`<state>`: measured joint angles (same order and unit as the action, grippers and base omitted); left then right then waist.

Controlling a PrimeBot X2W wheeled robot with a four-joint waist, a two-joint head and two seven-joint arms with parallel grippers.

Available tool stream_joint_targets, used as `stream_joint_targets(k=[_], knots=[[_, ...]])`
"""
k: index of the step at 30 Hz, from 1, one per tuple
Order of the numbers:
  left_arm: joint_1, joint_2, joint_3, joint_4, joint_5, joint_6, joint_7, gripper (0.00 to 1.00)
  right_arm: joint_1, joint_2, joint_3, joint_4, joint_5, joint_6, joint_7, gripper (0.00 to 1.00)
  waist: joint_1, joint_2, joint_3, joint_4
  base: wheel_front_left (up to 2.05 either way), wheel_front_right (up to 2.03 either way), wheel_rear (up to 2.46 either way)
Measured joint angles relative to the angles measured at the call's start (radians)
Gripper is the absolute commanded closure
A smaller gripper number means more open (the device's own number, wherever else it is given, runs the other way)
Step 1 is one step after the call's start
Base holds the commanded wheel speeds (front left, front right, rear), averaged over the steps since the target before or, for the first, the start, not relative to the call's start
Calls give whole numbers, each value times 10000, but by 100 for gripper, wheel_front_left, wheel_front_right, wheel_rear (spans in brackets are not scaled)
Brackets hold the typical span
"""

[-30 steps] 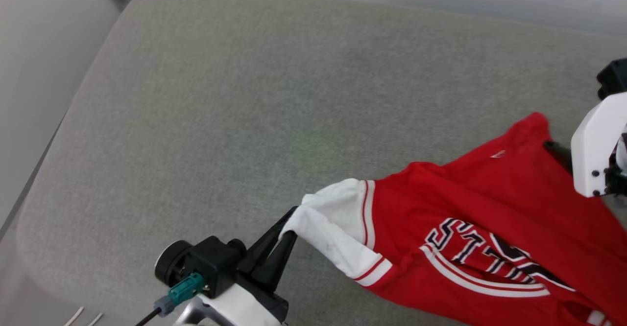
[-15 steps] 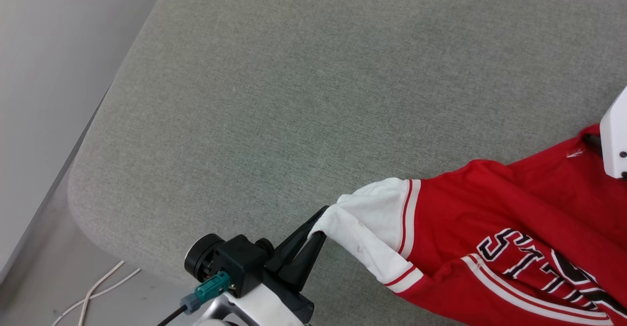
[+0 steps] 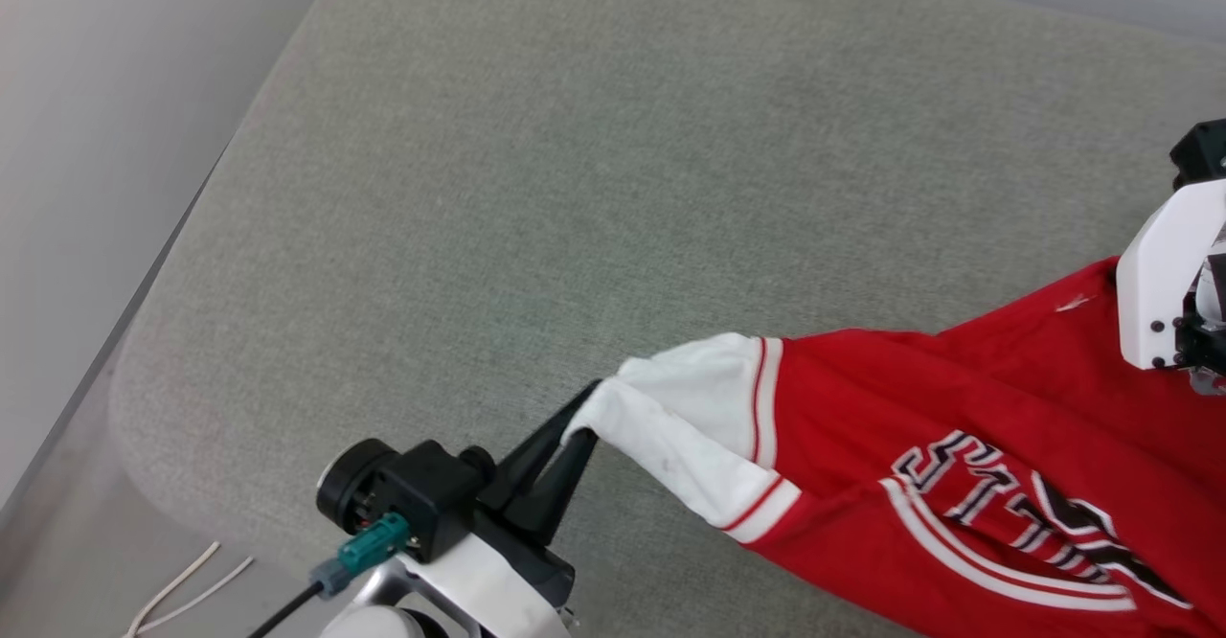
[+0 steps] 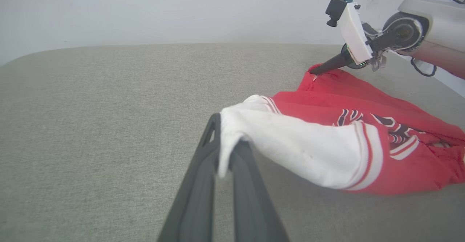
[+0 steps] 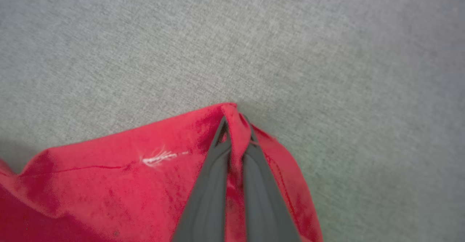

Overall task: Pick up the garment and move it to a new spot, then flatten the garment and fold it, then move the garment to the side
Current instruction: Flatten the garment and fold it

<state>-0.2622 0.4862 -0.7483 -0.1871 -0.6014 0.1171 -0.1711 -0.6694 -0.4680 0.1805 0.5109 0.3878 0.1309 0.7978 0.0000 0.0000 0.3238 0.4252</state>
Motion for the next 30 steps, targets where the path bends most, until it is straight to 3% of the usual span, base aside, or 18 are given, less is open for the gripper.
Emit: stream_joint_targets(k=[3,7,13,21,30], knots=[[10,73,153,-86,-98,69,-6,100,-50,-17,98,73,127,0,-370,100,0,0,-222,-173,0,0,0],[11,493,573,-328,-121,332,17,100,-404,-10,17,0,754,0,-1444,100,0,0,-880,-668,0,0,0],[224,1083,1156,-696,-276,675,61,100,-459,-219,405,-545,1204,0,-2215,100,0,0,-1492,-1366,0,0,0],[226,1962,2027,-1603,-167,1081,8,100,-255,-537,472,-2416,1802,0,-2961,100,0,0,-2332,-2502,0,0,0],[-766,3080,3570,-2761,-343,1413,380,100,153,-288,-418,-5392,1822,0,-2999,100,0,0,-3078,-3793,0,0,0]])
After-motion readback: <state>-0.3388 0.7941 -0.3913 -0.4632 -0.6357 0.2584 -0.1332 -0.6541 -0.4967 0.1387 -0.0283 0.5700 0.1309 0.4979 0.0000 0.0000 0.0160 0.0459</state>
